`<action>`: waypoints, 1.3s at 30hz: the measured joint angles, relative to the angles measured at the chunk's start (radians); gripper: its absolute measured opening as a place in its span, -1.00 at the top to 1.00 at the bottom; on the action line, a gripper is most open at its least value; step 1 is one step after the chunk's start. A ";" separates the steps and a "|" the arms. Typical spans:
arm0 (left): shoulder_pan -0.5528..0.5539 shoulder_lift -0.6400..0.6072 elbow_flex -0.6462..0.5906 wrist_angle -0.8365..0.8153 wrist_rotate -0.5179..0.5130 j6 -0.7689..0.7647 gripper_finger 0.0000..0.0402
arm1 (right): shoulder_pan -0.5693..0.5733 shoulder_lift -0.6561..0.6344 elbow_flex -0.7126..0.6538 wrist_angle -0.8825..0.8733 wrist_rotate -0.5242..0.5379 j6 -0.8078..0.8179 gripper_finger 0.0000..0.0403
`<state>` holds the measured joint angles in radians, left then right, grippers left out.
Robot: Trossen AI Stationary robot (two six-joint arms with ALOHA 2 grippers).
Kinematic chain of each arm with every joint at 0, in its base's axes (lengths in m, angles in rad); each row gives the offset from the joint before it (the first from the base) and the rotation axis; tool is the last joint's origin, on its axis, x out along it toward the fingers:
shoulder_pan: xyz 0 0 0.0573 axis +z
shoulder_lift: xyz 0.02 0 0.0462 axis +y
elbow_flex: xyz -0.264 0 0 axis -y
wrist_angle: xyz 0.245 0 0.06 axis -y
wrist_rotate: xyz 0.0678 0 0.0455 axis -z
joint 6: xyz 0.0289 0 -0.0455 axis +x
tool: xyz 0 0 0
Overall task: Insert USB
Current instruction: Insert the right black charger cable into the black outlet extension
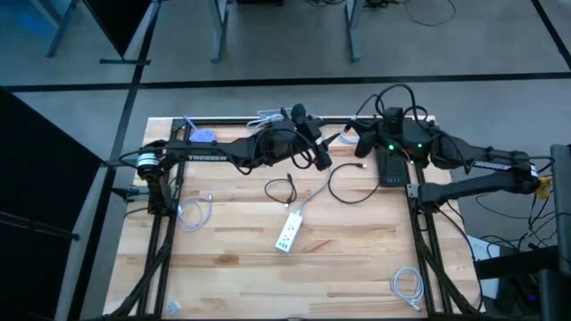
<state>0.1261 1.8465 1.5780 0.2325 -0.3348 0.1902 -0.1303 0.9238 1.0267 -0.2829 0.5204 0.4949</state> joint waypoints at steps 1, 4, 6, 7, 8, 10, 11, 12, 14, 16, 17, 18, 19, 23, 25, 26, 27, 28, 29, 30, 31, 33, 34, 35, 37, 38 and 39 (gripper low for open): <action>0.000 0.000 0.000 0.000 0.008 -0.004 -0.06 | 0.002 0.009 0.000 0.020 -0.001 -0.018 1.00; 0.000 0.000 0.000 -0.009 0.012 -0.007 -0.19 | 0.006 0.031 0.000 0.096 0.002 -0.066 1.00; -0.001 0.000 0.000 -0.013 0.012 -0.007 -0.25 | 0.006 0.043 0.000 0.140 0.004 -0.089 1.00; -0.002 0.000 0.000 -0.013 0.012 -0.007 -0.26 | 0.006 0.048 0.000 0.150 0.004 -0.093 1.00; -0.002 0.000 0.000 -0.013 0.012 -0.007 -0.27 | 0.006 0.054 0.000 0.150 0.004 -0.093 1.00; -0.002 0.000 0.000 -0.010 0.004 -0.008 -0.27 | 0.006 0.066 0.000 0.147 0.004 -0.093 1.00; -0.002 0.000 0.000 -0.004 -0.006 -0.008 -0.26 | 0.006 0.070 0.000 0.145 0.004 -0.093 1.00; -0.002 0.000 0.000 -0.001 -0.016 -0.008 -0.24 | 0.008 0.075 0.000 0.147 0.004 -0.093 1.00; -0.002 0.000 0.000 0.003 -0.018 -0.008 -0.20 | 0.011 0.082 0.000 0.155 0.004 -0.099 1.00; -0.002 0.000 0.000 0.003 -0.016 -0.008 -0.14 | 0.012 0.089 0.000 0.160 0.003 -0.103 1.00; -0.002 0.000 0.000 0.003 -0.009 -0.008 -0.11 | 0.013 0.091 0.000 0.160 0.003 -0.103 1.00; -0.002 0.000 0.000 0.004 0.004 -0.008 -0.07 | 0.013 0.093 0.000 0.161 0.003 -0.103 1.00; -0.002 0.000 0.000 0.006 0.010 -0.009 -0.04 | 0.013 0.093 0.000 0.161 0.004 -0.104 1.00; -0.003 0.000 0.000 0.011 -0.004 -0.020 0.12 | 0.013 0.093 0.000 0.162 0.005 -0.114 1.00; -0.003 0.000 0.000 0.012 -0.045 -0.020 0.22 | 0.013 0.093 0.000 0.161 0.016 -0.116 1.00; -0.003 -0.001 0.000 0.012 -0.063 -0.021 0.28 | 0.013 0.094 0.000 0.161 0.026 -0.114 1.00; -0.003 -0.001 0.000 0.012 -0.071 -0.021 0.33 | 0.013 0.094 0.000 0.162 0.033 -0.114 1.00; -0.002 -0.001 0.000 0.012 -0.072 -0.020 0.38 | 0.013 0.095 0.000 0.162 0.038 -0.113 1.00; -0.002 -0.001 0.000 0.012 -0.072 -0.021 0.44 | 0.013 0.096 0.000 0.163 0.043 -0.113 1.00; -0.002 -0.001 0.000 0.012 -0.072 -0.021 0.48 | 0.013 0.099 0.000 0.162 0.055 -0.108 1.00; -0.002 -0.001 0.000 0.012 -0.072 -0.020 0.53 | 0.013 0.101 0.000 0.162 0.060 -0.102 1.00; -0.002 -0.001 0.000 0.013 -0.073 -0.021 0.61 | 0.013 0.104 0.000 0.163 0.065 -0.102 1.00; -0.003 -0.001 0.000 0.015 -0.073 -0.020 0.64 | 0.013 0.107 0.000 0.166 0.072 -0.102 1.00; -0.003 0.000 0.000 0.015 -0.076 -0.020 0.66 | 0.013 0.109 0.000 0.169 0.075 -0.102 1.00; -0.003 0.004 0.000 0.018 -0.080 -0.020 0.68 | 0.013 0.116 0.000 0.184 0.083 -0.106 1.00; -0.003 0.007 0.000 0.021 -0.083 -0.020 0.67 | 0.012 0.120 -0.001 0.195 0.085 -0.113 1.00; -0.002 0.007 0.000 0.021 -0.084 -0.020 0.66 | 0.012 0.122 -0.001 0.201 0.086 -0.114 1.00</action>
<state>0.1245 1.8537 1.5779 0.2534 -0.4189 0.1699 -0.1182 1.0458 1.0256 -0.0814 0.6069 0.3806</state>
